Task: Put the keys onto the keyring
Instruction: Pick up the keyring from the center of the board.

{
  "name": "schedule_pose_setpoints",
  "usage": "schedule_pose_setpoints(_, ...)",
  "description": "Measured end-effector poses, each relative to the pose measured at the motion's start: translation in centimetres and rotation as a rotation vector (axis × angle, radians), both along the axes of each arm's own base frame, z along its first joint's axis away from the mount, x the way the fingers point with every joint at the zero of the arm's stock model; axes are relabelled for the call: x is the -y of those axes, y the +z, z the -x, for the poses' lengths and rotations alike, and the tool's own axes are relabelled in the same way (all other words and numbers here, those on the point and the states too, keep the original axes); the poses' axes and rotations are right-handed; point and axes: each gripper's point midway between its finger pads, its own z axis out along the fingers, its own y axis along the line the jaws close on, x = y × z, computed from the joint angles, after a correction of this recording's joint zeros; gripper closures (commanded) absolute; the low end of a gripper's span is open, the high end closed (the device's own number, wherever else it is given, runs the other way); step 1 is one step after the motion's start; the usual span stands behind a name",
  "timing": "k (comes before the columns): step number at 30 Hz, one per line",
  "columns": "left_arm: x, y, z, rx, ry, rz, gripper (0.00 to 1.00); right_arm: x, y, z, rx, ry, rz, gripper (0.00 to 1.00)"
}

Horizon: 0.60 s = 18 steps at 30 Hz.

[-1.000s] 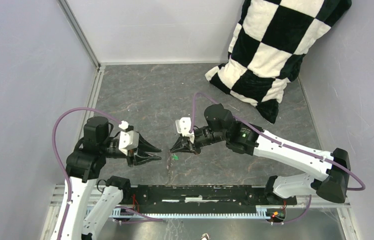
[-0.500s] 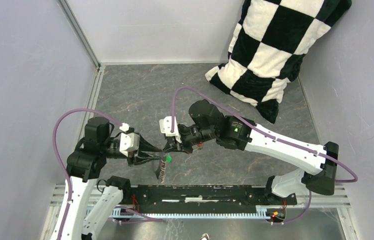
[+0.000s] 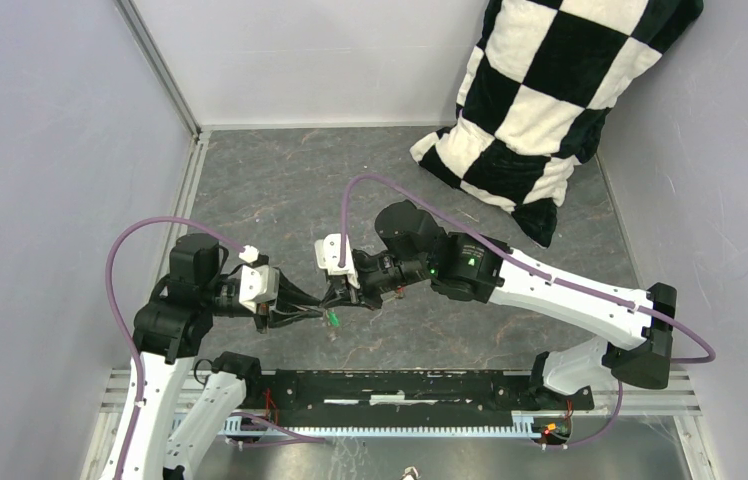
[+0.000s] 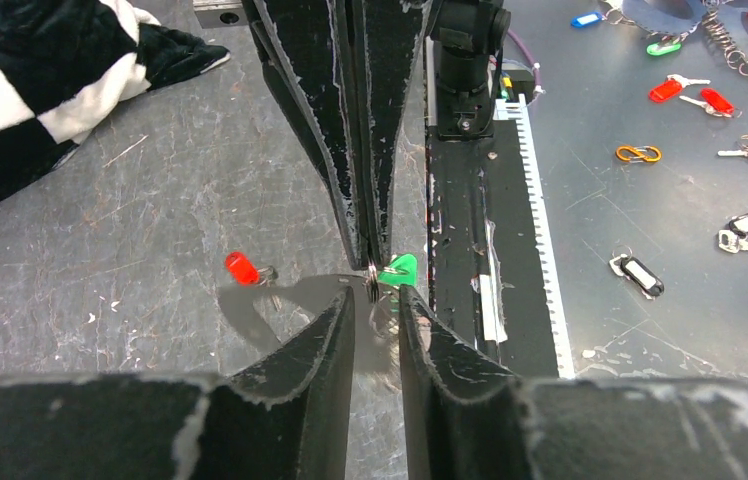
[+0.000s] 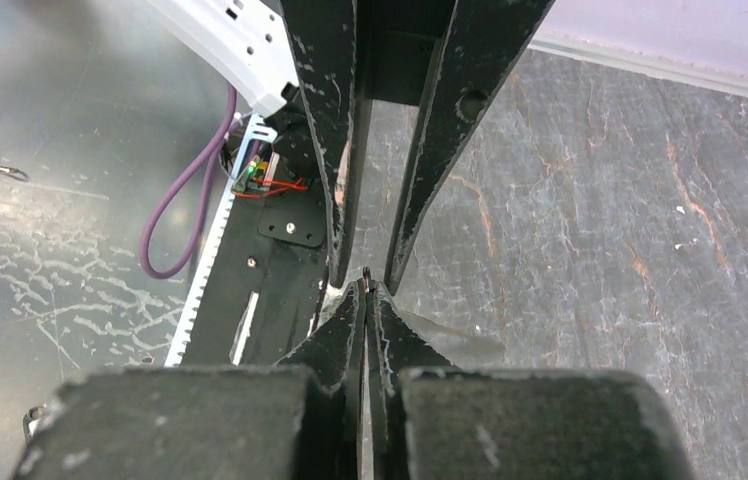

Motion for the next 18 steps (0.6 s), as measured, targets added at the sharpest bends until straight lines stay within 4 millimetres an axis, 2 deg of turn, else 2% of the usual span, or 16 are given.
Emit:
schedule_pose_setpoints(3, 0.00, 0.00, 0.00, 0.000, 0.000, 0.000, 0.79, -0.33, 0.53, 0.09, -0.002, 0.002, -0.024, 0.99)
schedule_pose_setpoints(15, -0.01, 0.17, -0.03, 0.006, 0.002, 0.000, 0.92, -0.69, 0.88, 0.26, -0.020, 0.003, -0.047, 0.99)
schedule_pose_setpoints(18, -0.04, 0.13, -0.07, 0.006, 0.005, -0.002, 0.96, -0.72, 0.81, 0.18, -0.022, -0.002, -0.050, 0.93)
